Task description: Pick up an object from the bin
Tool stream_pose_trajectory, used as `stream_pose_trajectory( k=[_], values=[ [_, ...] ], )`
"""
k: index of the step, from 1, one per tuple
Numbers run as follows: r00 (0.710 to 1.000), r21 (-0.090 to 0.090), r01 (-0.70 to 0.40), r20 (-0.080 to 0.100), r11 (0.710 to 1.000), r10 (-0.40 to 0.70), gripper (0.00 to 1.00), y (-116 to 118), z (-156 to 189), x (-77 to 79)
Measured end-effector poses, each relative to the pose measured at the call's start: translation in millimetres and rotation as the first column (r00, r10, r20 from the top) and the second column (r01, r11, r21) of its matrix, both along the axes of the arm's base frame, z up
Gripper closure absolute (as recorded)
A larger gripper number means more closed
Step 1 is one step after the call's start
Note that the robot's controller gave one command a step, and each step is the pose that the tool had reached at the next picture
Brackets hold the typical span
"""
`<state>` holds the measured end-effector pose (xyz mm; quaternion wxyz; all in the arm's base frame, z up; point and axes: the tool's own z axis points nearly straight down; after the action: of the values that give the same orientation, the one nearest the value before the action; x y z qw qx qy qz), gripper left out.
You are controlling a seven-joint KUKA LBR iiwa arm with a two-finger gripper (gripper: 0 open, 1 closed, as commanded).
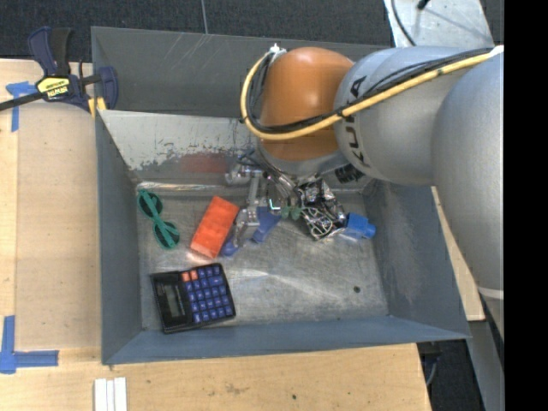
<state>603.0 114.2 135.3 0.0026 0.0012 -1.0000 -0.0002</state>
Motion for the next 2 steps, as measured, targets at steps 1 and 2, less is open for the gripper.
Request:
stream_pose_trajectory(
  k=[1,2],
  values=[
    [1.000,0.001,0.002,0.008,1.000,-0.002,0.00,-0.3,4.6,2.1],
    [0.996,0.003,0.091,0.016,0.996,-0.091,0.00,-3.1,-18.2,9.2]
  ],
)
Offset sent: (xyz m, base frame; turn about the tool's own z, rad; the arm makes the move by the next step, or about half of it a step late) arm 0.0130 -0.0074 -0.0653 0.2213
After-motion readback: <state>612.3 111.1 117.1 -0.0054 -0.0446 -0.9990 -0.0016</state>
